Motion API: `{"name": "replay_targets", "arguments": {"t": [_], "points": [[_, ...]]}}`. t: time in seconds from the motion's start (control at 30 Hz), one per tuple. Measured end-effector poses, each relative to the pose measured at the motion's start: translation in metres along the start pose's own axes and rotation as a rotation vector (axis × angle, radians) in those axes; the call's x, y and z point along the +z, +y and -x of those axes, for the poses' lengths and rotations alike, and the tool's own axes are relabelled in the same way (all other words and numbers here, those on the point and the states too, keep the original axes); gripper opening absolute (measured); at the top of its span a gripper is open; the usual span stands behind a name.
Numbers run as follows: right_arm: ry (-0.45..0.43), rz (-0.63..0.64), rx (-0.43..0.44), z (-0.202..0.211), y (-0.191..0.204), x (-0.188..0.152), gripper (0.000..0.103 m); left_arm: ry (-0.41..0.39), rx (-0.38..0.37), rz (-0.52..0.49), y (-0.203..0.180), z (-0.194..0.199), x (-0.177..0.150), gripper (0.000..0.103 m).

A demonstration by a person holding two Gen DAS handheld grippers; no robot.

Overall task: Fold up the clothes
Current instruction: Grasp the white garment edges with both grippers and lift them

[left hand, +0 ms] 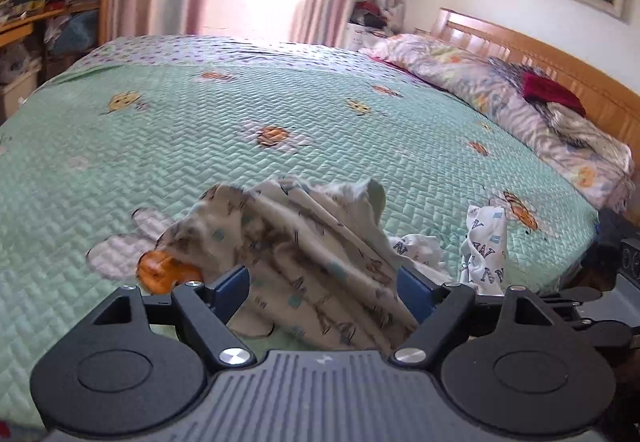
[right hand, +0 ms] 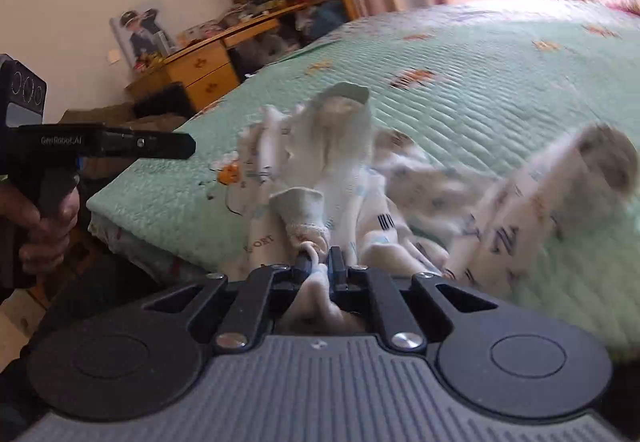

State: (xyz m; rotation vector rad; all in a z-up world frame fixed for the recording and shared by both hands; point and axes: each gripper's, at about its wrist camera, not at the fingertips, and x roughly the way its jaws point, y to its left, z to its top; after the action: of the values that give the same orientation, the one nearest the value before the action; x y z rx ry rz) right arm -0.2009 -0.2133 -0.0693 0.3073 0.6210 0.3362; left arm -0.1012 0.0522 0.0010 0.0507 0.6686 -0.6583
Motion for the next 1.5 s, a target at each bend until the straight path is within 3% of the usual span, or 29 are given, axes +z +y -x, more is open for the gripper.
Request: {"name": "replay_targets", "arguments": {"t": [0.2,0.3,0.47,0.5,0.57,0.63,0.8,0.87,0.93,1.0,1.1,1.17,1.2,1.23,1.27,1.37,1.43,1.5], "points": [[-0.023,-0.091,-0.021,0.0,-0.01,-0.009,0.01,0.032,0.026,-0.12,-0.005,-0.05,0.039,0.083],[-0.024,-0.082,-0.029,-0.003,-0.01,-0.008,0.012,0.121,0.022,-0.084,-0.001,-0.086,0.047,0.083],[-0.016,-0.134,-0.014,-0.005,-0.021,-0.011,0.02,0.26,0.079,0.016,0.009,-0.138,0.03,0.077],[-0.016,-0.139,-0.013,-0.005,-0.022,-0.011,0.021,0.251,0.08,0.05,0.013,-0.138,0.024,0.075],[-0.024,-0.143,-0.014,-0.004,-0.024,-0.011,0.02,0.204,0.088,0.085,0.016,-0.13,0.018,0.06],[-0.037,-0.145,-0.017,-0.003,-0.025,-0.011,0.019,0.15,0.056,0.141,0.021,-0.113,0.019,0.027],[-0.124,-0.184,-0.011,0.005,-0.028,-0.006,0.022,-0.013,0.032,0.191,0.029,-0.062,0.025,0.017],[-0.174,-0.195,-0.007,0.013,-0.026,-0.004,0.039,-0.123,-0.009,0.199,0.024,-0.026,0.025,0.016],[-0.21,-0.19,-0.014,0.019,-0.02,-0.001,0.081,-0.252,-0.084,0.174,0.013,0.018,0.02,0.016],[-0.225,-0.154,0.029,0.019,-0.01,0.001,0.087,-0.289,-0.073,0.128,0.006,0.04,0.014,0.016],[-0.162,-0.046,0.109,-0.003,0.009,0.002,0.088,-0.248,-0.057,0.157,0.009,0.043,0.0,0.016],[-0.083,0.069,-0.022,-0.031,0.022,0.0,0.082,-0.248,-0.073,0.206,0.013,0.046,-0.008,0.016],[-0.054,0.095,-0.083,-0.041,0.024,0.001,0.058,-0.256,-0.072,0.21,0.013,0.049,-0.011,0.016],[-0.037,0.089,-0.118,-0.046,0.023,0.005,0.022,-0.263,-0.068,0.21,0.013,0.051,-0.011,0.015],[-0.041,0.072,-0.126,-0.045,0.02,0.011,0.015,-0.272,-0.065,0.208,0.014,0.053,-0.007,0.015],[-0.18,0.142,-0.166,-0.017,0.023,0.056,0.009,-0.301,-0.061,0.18,0.016,0.054,0.023,0.013],[-0.33,0.22,-0.211,0.012,0.033,0.109,0.008,-0.351,-0.057,0.126,0.009,0.058,0.065,0.011],[-0.522,0.303,-0.254,0.055,0.052,0.167,0.008,-0.461,-0.071,0.053,-0.007,0.079,0.115,0.01]]}}
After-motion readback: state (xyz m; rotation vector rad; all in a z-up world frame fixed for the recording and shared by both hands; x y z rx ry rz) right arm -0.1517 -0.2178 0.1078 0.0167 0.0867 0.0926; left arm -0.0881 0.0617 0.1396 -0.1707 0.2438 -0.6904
